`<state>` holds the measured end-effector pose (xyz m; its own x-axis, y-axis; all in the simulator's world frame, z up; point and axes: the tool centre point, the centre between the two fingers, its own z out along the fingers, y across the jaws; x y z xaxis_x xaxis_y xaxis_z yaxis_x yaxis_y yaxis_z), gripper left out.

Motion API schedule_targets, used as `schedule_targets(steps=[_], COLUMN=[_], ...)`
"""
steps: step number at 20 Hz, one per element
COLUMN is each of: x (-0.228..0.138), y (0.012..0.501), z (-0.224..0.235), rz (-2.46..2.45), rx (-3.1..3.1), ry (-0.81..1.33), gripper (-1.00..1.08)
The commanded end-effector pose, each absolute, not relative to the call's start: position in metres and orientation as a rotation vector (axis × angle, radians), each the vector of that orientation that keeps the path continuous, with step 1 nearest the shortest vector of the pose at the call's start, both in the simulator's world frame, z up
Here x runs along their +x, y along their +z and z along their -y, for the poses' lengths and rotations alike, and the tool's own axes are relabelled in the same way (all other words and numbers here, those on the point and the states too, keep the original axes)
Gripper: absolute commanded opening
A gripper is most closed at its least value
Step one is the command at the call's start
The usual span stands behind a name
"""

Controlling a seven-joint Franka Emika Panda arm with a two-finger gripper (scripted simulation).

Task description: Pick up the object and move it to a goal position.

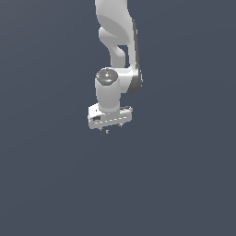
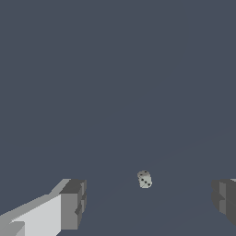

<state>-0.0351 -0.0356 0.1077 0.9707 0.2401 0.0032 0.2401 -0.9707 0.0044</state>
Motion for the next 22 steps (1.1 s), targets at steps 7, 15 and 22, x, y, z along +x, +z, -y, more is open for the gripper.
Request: schedule_targets(steps=[7,15,22], x=[-0.059,-0.069,-0.069], y=[0.071,0.059,0.052], z=[0.056,0.062,0.062], rz=[-0.565,-0.630,-0.626], rx=[3.089,3.078,3.079], ry=[0.001,0.000,-0.001], gripper=[1.00,1.00,1.00])
